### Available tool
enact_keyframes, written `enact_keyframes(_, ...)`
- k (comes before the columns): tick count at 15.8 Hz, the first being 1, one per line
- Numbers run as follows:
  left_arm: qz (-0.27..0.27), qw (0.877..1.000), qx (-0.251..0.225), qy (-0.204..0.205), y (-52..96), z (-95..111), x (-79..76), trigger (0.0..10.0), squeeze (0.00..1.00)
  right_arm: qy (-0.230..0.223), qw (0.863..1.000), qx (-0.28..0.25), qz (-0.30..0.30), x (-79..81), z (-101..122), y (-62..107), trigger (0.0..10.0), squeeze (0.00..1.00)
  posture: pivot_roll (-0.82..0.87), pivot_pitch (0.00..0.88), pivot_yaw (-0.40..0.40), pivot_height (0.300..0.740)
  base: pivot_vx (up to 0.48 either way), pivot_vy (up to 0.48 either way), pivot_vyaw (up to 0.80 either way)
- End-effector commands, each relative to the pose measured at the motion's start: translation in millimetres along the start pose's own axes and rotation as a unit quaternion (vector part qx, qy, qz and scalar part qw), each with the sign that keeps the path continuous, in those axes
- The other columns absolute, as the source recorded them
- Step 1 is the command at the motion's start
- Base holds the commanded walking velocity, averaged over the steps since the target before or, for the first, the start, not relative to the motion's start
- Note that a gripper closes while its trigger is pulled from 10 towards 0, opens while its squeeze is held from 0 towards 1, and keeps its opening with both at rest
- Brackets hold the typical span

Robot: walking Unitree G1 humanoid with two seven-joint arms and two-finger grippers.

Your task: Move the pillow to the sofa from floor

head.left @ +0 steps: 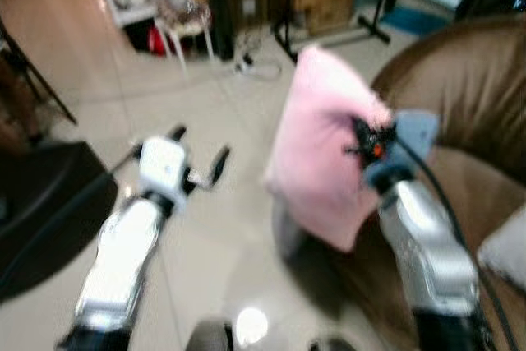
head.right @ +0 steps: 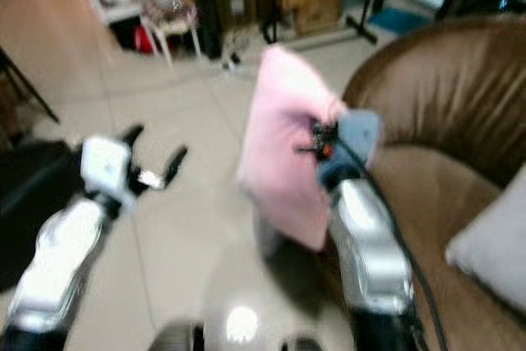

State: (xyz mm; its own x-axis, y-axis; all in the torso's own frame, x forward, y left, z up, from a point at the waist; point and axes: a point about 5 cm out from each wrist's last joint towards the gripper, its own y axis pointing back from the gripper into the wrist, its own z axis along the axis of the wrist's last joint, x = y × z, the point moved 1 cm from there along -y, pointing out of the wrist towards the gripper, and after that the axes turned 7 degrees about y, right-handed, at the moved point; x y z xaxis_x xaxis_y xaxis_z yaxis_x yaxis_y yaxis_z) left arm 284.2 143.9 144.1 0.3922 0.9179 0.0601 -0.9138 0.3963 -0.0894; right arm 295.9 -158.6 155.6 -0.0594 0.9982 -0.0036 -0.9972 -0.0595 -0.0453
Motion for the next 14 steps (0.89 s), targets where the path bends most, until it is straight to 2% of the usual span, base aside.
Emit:
enact_keyframes(1, 0.024, 1.000, 0.012, -0.012, 7.4, -3.6, 12.8, 10.0, 0.00, -0.007, 1.000, -0.019, 0.011, 9.9, 10.0, -4.6, 10.0, 0.00, -0.10, 0.000, 0.037, 0.732, 0.000, 0.000, 0.00)
enact_keyframes(6, 0.023, 1.000, 0.014, -0.014, 5.7, -4.1, 12.7, 10.0, 0.00, -0.008, 1.000, -0.001, -0.008, 3.2, -0.1, 0.8, 10.0, 0.00, -0.11, 0.000, 0.046, 0.740, 0.000, 0.000, 0.00)
enact_keyframes(10, 0.023, 0.999, 0.017, -0.017, 5.5, -6.1, 12.0, 10.0, 0.00, -0.001, 0.999, 0.024, -0.024, -1.5, -17.3, 10.6, 10.0, 0.00, -0.11, 0.000, 0.051, 0.740, 0.000, 0.000, 0.00)
enact_keyframes(14, 0.023, 0.999, 0.020, -0.021, 5.9, -8.9, 9.8, 10.0, 0.00, -0.019, 0.998, 0.033, -0.044, -4.5, -23.6, 19.9, 10.0, 0.00, -0.12, 0.000, 0.060, 0.740, 0.000, 0.000, 0.00)
